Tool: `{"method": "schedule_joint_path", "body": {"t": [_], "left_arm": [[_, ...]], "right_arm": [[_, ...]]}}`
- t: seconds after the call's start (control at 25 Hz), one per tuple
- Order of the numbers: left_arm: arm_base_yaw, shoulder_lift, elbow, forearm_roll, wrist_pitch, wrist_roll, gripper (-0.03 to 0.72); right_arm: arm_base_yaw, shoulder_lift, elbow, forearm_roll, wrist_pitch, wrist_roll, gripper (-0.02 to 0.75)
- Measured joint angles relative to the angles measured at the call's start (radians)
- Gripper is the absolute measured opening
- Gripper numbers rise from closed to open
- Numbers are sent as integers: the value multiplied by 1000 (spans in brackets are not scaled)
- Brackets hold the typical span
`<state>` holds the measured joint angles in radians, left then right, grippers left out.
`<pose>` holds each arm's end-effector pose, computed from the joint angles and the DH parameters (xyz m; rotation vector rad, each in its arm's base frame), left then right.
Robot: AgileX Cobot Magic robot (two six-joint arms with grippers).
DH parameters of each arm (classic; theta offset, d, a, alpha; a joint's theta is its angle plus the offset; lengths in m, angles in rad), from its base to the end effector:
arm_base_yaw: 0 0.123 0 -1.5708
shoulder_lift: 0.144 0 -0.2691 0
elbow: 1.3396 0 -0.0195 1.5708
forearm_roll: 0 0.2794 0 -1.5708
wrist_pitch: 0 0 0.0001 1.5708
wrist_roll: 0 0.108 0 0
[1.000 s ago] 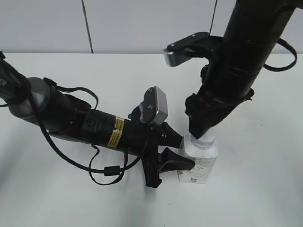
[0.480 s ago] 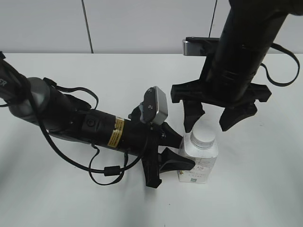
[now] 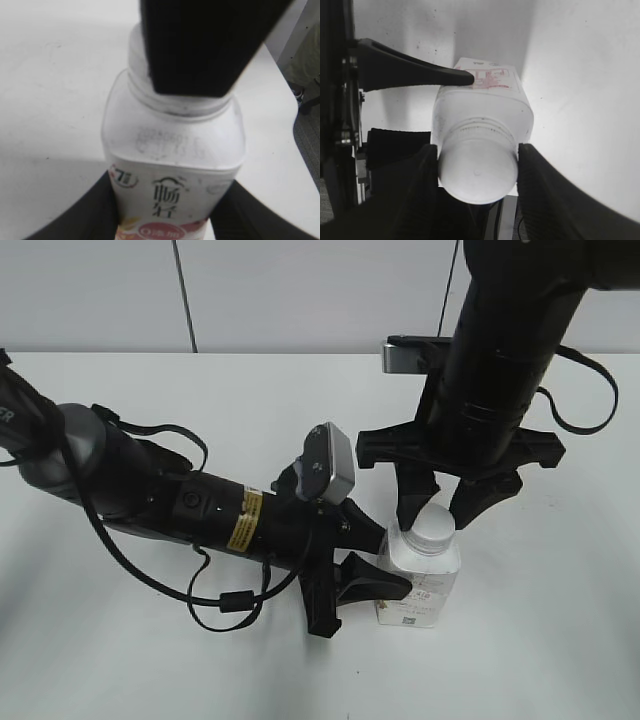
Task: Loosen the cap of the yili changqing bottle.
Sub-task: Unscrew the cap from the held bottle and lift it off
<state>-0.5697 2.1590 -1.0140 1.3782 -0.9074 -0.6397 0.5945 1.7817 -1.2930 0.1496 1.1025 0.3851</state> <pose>0.2757 -0.2757 0.0392 1.5662 1.5767 -1.0098 0.2950 0.2168 0.1773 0.2285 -3.1193 -0.2367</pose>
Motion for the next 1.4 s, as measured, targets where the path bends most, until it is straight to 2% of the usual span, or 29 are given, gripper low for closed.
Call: {"method": "schedule_joint_path", "body": {"t": [0.04, 0.32, 0.44, 0.56, 0.68, 0.8, 0.88, 1.0, 1.4], "left_arm": [[0, 0, 0, 0, 0, 0, 337], [0, 0, 0, 1, 0, 0, 337], [0, 0, 0, 1, 0, 0, 337], [0, 0, 0, 1, 0, 0, 337], [0, 0, 0, 1, 0, 0, 336], [0, 0, 0, 1, 0, 0, 335], [0, 0, 0, 1, 0, 0, 335], [0, 0, 0, 1, 0, 0, 335], [-1, 0, 0, -4, -3, 0, 334]], "right_arm": [[0, 0, 0, 0, 2, 0, 383], [0, 0, 0, 0, 2, -8, 380], [0, 0, 0, 0, 2, -123, 380], [0, 0, 0, -4, 2, -420, 380], [0, 0, 0, -11, 2, -872, 380], [0, -1, 0, -11, 2, -1244, 380], [1, -2, 0, -12, 2, -1389, 380], [1, -2, 0, -12, 3, -1463, 380], [1, -36, -1, -31, 21, -1485, 381]]}}
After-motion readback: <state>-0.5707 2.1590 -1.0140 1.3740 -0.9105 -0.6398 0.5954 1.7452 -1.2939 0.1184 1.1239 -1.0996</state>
